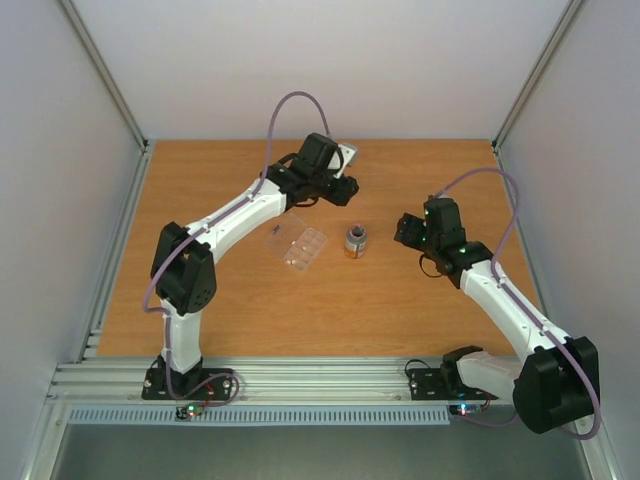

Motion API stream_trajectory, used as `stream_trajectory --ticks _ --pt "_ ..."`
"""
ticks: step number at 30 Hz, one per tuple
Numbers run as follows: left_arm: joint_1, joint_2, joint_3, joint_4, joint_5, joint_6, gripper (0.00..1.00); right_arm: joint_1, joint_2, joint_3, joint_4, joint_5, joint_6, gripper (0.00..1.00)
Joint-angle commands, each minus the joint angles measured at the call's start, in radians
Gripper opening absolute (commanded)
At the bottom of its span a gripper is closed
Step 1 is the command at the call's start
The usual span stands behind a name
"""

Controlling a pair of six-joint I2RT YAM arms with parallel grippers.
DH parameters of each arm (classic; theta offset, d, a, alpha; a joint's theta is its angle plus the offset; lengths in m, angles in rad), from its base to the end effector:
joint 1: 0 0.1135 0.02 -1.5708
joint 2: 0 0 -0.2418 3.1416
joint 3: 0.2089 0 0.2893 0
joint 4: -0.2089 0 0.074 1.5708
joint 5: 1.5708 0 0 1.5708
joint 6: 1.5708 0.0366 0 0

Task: Sort the pills into containers
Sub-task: Pick up the lid of the pill bottle at the center of the board, then place the lid of the pill bottle on the pill bottle.

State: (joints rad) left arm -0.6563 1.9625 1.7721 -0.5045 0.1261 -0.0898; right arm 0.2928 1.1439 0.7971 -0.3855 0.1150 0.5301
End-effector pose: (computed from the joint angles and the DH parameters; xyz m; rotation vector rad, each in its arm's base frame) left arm 0.3825 -0.3004 0.2717 0.7128 2.2038 -0.5313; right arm 0.2774 0.0792 0.2200 0.3329 2.2906 0.2903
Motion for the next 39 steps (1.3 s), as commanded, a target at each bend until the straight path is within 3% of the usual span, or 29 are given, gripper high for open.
stream_trajectory --ticks 1,7,39 --pt "-0.050 -0.006 -0.005 -0.030 0.032 0.067 0.54 -0.065 -0.033 -0.032 0.033 -0.044 0.034 0.82" --pt "-0.099 0.012 -0.007 -0.052 0.048 0.088 0.54 -0.148 -0.055 -0.067 0.042 -0.104 0.037 0.82" --pt "-0.142 0.027 -0.142 -0.056 0.079 0.089 0.51 -0.153 -0.079 -0.068 0.022 -0.104 0.024 0.82"
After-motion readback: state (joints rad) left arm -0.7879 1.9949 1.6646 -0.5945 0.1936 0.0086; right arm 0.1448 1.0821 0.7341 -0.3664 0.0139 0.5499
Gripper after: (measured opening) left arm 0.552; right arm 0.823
